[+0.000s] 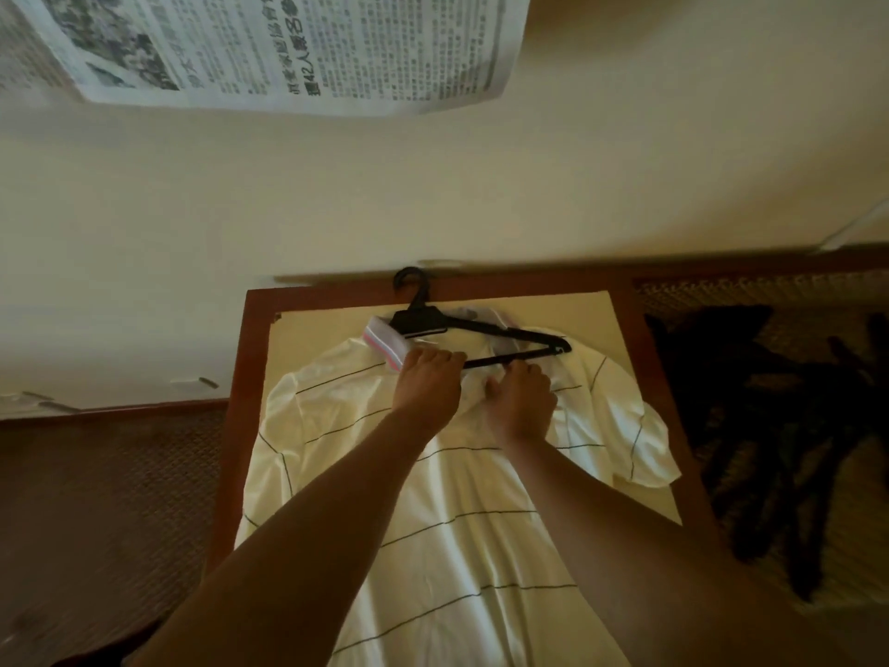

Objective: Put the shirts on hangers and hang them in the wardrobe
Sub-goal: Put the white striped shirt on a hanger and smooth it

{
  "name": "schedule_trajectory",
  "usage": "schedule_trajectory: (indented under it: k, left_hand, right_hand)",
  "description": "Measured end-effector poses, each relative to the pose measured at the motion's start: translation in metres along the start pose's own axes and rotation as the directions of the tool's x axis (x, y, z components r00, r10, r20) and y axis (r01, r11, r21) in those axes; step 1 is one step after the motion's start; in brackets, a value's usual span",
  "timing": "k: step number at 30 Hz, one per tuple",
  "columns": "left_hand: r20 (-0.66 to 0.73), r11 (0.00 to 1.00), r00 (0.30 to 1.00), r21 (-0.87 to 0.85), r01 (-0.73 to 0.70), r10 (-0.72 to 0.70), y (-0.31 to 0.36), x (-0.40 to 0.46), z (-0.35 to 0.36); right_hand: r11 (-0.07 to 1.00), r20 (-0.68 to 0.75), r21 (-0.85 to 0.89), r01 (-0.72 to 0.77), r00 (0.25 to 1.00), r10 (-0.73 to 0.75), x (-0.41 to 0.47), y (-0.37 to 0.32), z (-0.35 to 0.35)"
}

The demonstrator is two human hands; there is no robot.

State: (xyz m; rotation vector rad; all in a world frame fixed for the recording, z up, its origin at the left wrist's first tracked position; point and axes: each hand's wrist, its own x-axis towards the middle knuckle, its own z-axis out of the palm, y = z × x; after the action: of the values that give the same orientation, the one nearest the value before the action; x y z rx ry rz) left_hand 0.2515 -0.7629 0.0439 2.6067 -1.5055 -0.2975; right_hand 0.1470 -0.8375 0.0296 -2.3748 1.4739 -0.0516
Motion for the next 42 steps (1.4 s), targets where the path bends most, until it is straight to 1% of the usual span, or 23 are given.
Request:
schedule_trajectory:
  k: [2,5,8,11,13,14,16,18,19,22,24,26,28,30,33,36,39,42]
  left_hand:
    - [0.016,0.999,1.000,0.052,-0.009,0.008,0.001,0.007,-0.001]
    - [0.006,0.997,1.000,0.075,-0.012,0.011,-0.001,0.014,-0.003]
    - [-0.025,1.000,1.000,0.025,-0.004,0.005,-0.004,0.017,-0.009]
    - [-0.019,0.999,1.000,-0.042,0.002,-0.003,-0.008,0.016,-0.016]
    - [-0.025,0.999,1.000,-0.039,-0.008,0.007,-0.010,0.012,-0.022]
    - [-0.036,0.999,0.999,-0.014,-0.030,0.030,-0.011,0.009,-0.024]
    - [-0.058,0.995,0.994,0.057,-0.084,0.087,-0.012,0.003,-0.026]
    - [-0.055,0.990,0.992,0.092,-0.105,0.110,-0.013,-0.001,-0.029]
    - [-0.049,0.990,0.993,0.098,-0.103,0.108,-0.014,-0.002,-0.030]
    - [-0.025,0.986,0.993,0.122,-0.111,0.115,-0.017,-0.006,-0.030]
    - [0.002,0.982,0.992,0.142,-0.122,0.123,-0.018,-0.010,-0.029]
    - [0.031,0.980,0.992,0.154,-0.124,0.121,-0.018,-0.015,-0.029]
    - [0.044,0.980,0.993,0.164,-0.115,0.110,-0.017,-0.020,-0.029]
    - [0.062,0.978,0.993,0.177,-0.110,0.101,-0.018,-0.026,-0.026]
    - [0.097,0.977,0.993,0.197,-0.087,0.069,-0.014,-0.033,-0.021]
    - [0.110,0.978,0.993,0.202,-0.060,0.038,-0.011,-0.033,-0.018]
    - [0.106,0.977,0.994,0.208,-0.044,0.023,-0.012,-0.031,-0.019]
    - [0.100,0.976,0.995,0.215,-0.025,0.003,-0.011,-0.030,-0.019]
  right_hand:
    - [1.000,-0.004,0.024,-0.007,1.000,0.007,0.001,-0.001,0.001]
    - [0.994,-0.022,0.094,-0.056,0.998,0.058,0.004,-0.005,0.002]
    - [0.981,-0.036,0.173,-0.091,0.994,0.098,0.008,-0.009,0.001]
    - [0.984,-0.035,0.163,-0.078,0.996,0.085,0.018,-0.008,-0.002]
    - [0.982,-0.033,0.173,-0.080,0.996,0.087,0.026,-0.003,-0.004]
    - [0.973,-0.030,0.214,-0.085,0.995,0.093,0.028,-0.001,-0.007]
    - [0.920,-0.011,0.380,-0.098,0.994,0.111,0.032,0.005,-0.012]
    - [0.825,0.053,0.546,-0.150,0.988,0.145,0.034,0.012,-0.021]
    - [0.779,0.089,0.599,-0.187,0.982,0.167,0.035,0.016,-0.026]
    - [0.661,0.201,0.686,-0.304,0.952,0.230,0.043,0.032,-0.040]
    - [0.597,0.245,0.727,-0.339,0.940,0.237,0.043,0.038,-0.050]
    - [0.586,0.246,0.734,-0.343,0.939,0.242,0.044,0.041,-0.058]
    - [0.609,0.240,0.722,-0.329,0.944,0.226,0.045,0.044,-0.061]
    - [0.690,0.200,0.675,-0.261,0.965,0.168,0.046,0.047,-0.067]
    - [0.823,0.103,0.563,-0.078,0.994,0.023,0.046,0.049,-0.076]
    - [0.920,0.057,0.375,0.118,0.987,-0.150,0.045,0.048,-0.084]
    - [0.947,0.077,0.198,0.252,0.959,-0.272,0.044,0.047,-0.093]
    - [0.941,0.124,0.074,0.331,0.933,-0.338,0.041,0.049,-0.099]
